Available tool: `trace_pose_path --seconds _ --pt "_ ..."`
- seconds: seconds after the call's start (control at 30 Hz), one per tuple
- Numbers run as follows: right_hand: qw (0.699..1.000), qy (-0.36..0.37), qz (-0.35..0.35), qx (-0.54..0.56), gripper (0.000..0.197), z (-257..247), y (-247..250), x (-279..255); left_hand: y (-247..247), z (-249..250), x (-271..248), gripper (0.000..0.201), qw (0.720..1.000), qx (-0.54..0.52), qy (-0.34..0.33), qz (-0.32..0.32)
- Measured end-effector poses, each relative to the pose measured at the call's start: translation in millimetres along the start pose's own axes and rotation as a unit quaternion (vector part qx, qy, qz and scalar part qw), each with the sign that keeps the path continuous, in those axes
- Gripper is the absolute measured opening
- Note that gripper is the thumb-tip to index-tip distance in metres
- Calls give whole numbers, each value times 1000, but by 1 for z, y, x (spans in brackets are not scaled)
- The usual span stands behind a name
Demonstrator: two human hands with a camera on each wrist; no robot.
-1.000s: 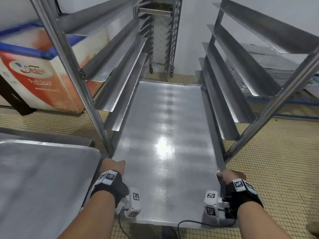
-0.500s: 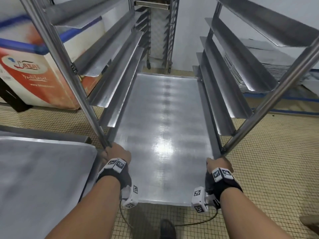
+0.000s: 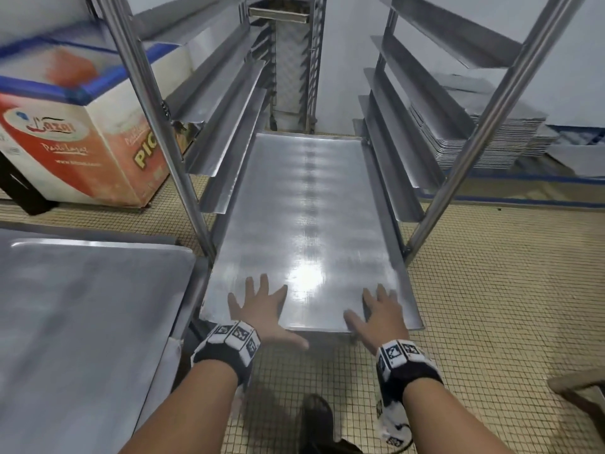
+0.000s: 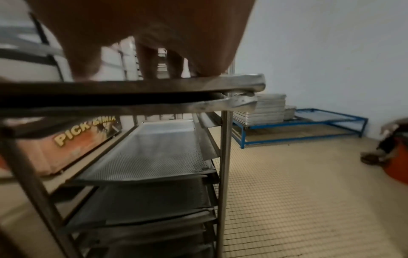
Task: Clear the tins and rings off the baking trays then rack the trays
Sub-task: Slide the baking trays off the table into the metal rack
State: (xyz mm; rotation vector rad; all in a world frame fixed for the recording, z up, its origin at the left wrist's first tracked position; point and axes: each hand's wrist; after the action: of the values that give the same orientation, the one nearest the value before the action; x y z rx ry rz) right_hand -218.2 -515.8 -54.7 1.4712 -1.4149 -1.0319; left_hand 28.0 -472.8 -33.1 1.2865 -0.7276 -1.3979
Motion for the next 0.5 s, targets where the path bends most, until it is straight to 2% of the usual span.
trace_pose_path --seconds 0.07,0.13,0.2,0.3,0.5 --pt "998 65 -2 2 85 4 0 -14 -10 -1 -5 140 998 54 -23 9" --pt "992 125 -15 -20 94 9 -1 -19 -19 -2 -4 115 995 83 -24 50" --pt "986 162 -20 -45 90 15 -4 -18 -24 -4 -1 104 992 90 -17 82" --pt "981 181 -1 -68 79 17 -5 -9 -27 -3 6 103 990 99 -17 95" --pt "976 187 22 -114 86 9 -18 13 -21 0 27 105 988 110 -16 110"
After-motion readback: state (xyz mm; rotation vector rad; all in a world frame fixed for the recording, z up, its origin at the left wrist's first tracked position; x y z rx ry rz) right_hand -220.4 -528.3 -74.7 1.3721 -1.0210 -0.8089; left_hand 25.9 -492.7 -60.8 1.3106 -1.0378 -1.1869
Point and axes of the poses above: each hand's wrist, its own x-axis towards the middle knuckle, its own y-axis out of the back of the hand, z = x × y, and after that the axes turned 15 degrees about z, right-handed
